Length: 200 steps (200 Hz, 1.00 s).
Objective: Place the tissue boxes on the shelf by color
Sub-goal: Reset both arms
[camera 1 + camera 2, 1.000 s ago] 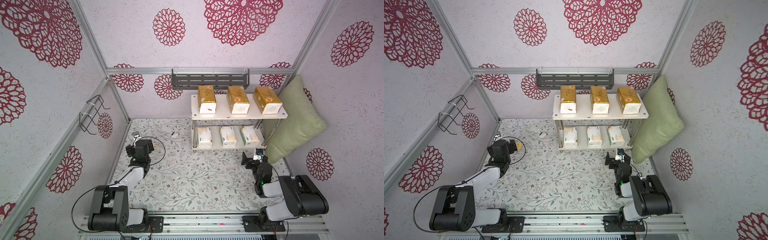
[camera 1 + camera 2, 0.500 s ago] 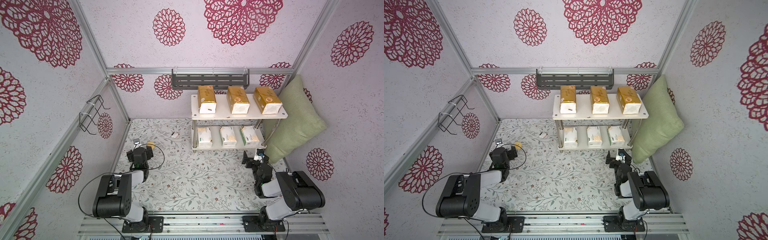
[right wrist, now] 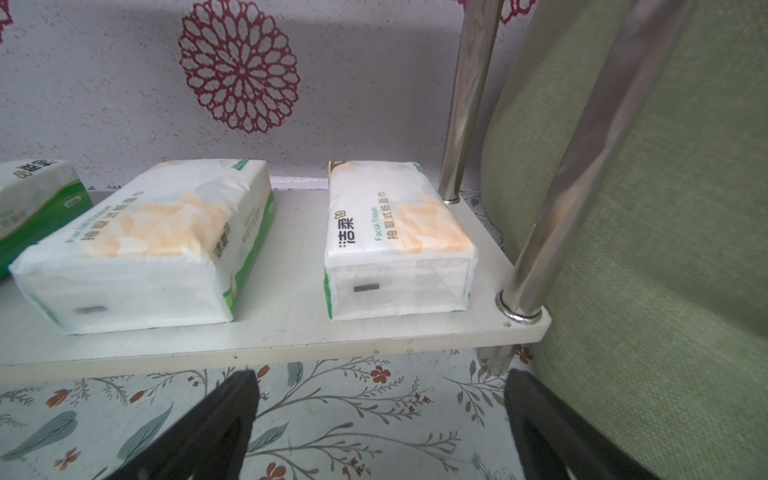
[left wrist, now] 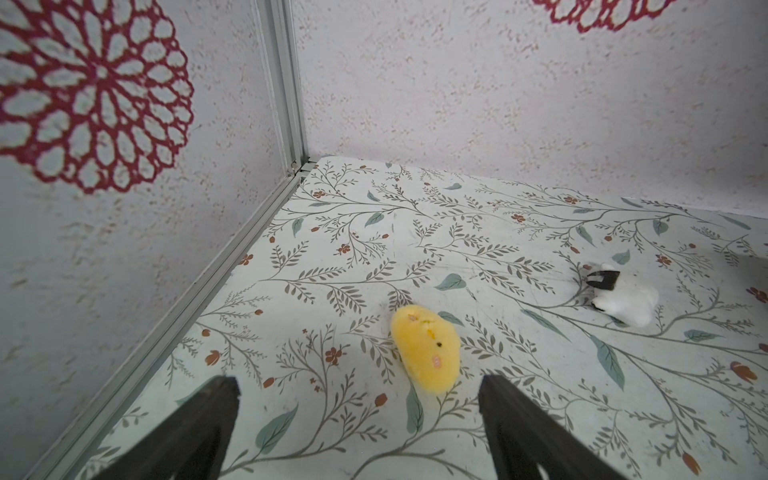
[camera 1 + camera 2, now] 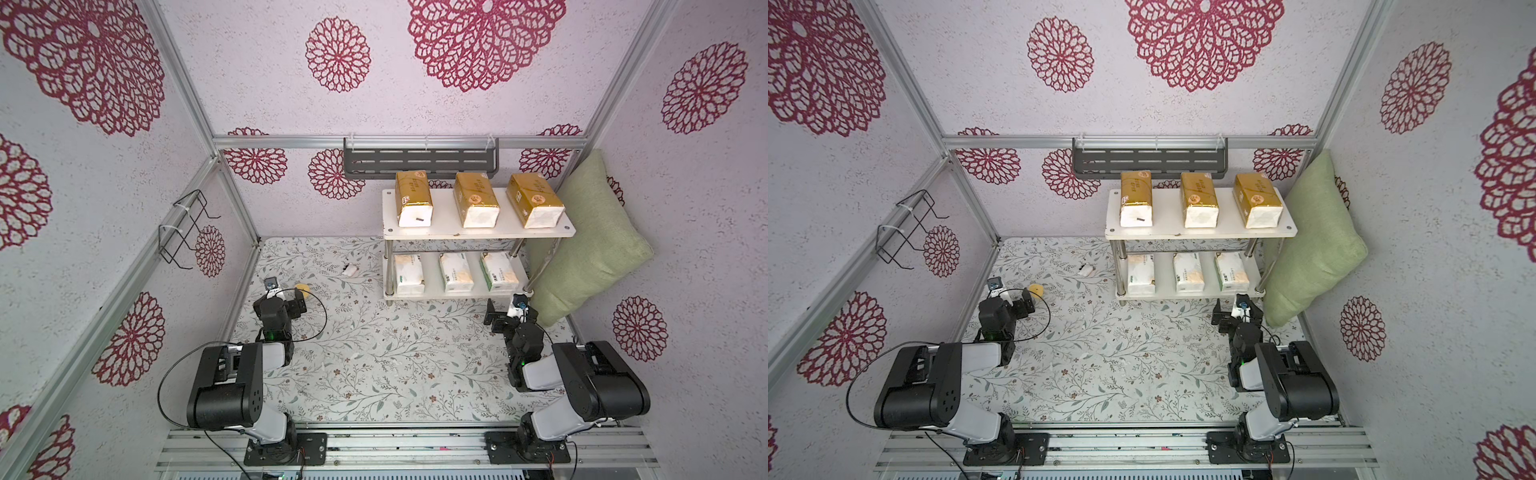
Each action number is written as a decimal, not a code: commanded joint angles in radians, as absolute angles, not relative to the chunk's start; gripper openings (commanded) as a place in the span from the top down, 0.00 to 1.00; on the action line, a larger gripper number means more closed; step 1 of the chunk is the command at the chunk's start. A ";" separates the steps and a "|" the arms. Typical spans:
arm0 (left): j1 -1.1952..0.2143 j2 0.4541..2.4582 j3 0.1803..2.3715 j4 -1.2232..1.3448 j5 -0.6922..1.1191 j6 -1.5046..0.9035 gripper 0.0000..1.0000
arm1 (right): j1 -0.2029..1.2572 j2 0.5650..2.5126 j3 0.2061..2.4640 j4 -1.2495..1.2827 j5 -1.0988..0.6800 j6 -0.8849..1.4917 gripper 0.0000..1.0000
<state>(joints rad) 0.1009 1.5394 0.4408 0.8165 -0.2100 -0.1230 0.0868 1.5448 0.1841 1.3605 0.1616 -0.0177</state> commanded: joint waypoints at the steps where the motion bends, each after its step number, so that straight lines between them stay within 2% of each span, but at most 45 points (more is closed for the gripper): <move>1: 0.104 1.547 0.424 0.861 -0.197 -0.117 0.03 | 0.088 1.541 0.196 1.380 0.182 -0.018 0.01; 200: 0.106 1.547 0.425 0.860 -0.197 -0.114 0.03 | 0.089 1.541 0.195 1.383 0.181 -0.021 0.01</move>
<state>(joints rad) 0.1009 1.5394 0.4305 0.8330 -0.2096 -0.1219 0.0868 1.5448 0.1841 1.3609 0.1616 -0.0177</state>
